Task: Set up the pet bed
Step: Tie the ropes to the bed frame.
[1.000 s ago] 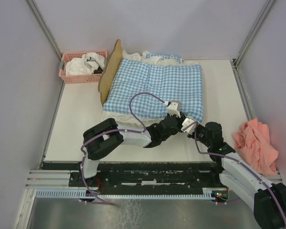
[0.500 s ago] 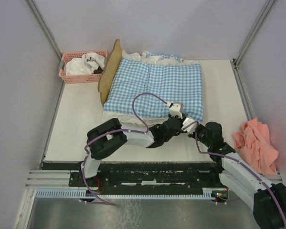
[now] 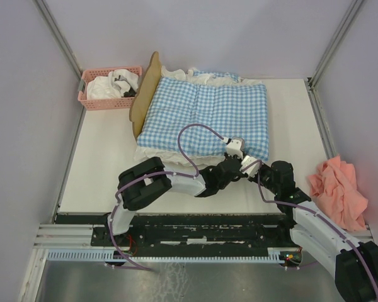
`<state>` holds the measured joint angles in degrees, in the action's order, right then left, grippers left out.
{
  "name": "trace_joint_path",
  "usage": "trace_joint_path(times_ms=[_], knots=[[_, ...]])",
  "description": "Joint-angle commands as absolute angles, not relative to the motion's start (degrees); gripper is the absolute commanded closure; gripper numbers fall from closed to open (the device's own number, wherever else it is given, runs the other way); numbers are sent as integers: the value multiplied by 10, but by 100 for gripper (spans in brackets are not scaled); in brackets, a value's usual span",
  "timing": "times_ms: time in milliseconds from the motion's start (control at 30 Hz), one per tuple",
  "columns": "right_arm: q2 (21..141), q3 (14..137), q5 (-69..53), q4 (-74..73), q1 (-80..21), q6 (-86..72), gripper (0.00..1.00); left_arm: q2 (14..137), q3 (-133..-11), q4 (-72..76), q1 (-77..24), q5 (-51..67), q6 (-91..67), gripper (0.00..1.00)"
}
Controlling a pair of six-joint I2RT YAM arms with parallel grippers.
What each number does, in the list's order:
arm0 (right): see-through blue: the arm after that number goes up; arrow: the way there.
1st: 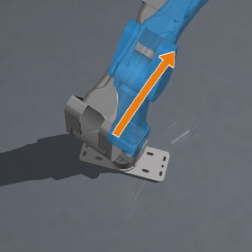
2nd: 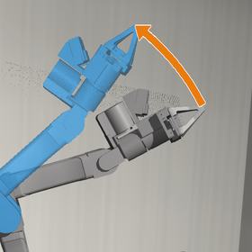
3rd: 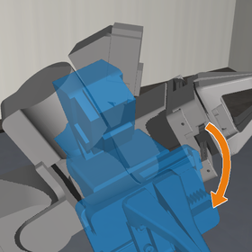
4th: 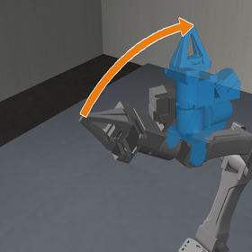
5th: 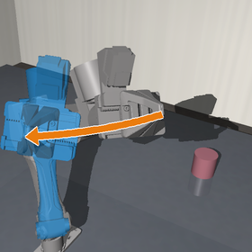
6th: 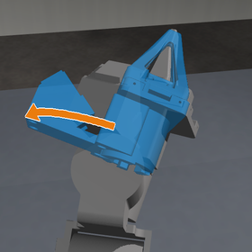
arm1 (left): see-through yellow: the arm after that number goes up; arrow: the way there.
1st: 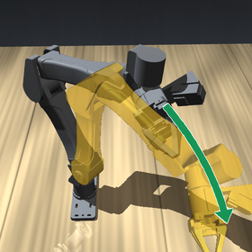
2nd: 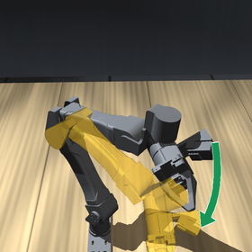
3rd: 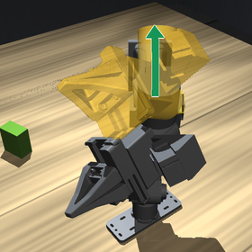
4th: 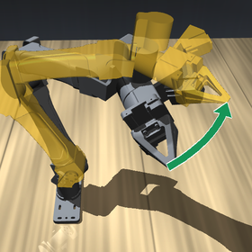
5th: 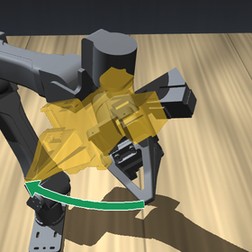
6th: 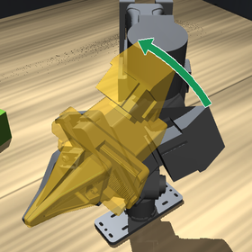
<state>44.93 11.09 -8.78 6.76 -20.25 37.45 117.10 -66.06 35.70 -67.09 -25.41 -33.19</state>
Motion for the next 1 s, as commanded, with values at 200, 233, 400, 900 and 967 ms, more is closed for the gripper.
trace_joint_path(times_ms=[200,233,400,900,967], knots=[[447,131,-87,80,-205,377,98,1170,-656,448,-683,-242,-310,65],[447,132,-88,80,-205,377,98,1171,-656,450,-683,-242,-311,64],[447,132,-88,80,-205,377,98,1185,-664,438,-683,-243,-315,63],[443,131,-77,82,-205,375,92,1169,-657,431,-683,-264,-334,97],[438,130,-72,82,-205,374,89,1166,-655,430,-683,-266,-336,97]])
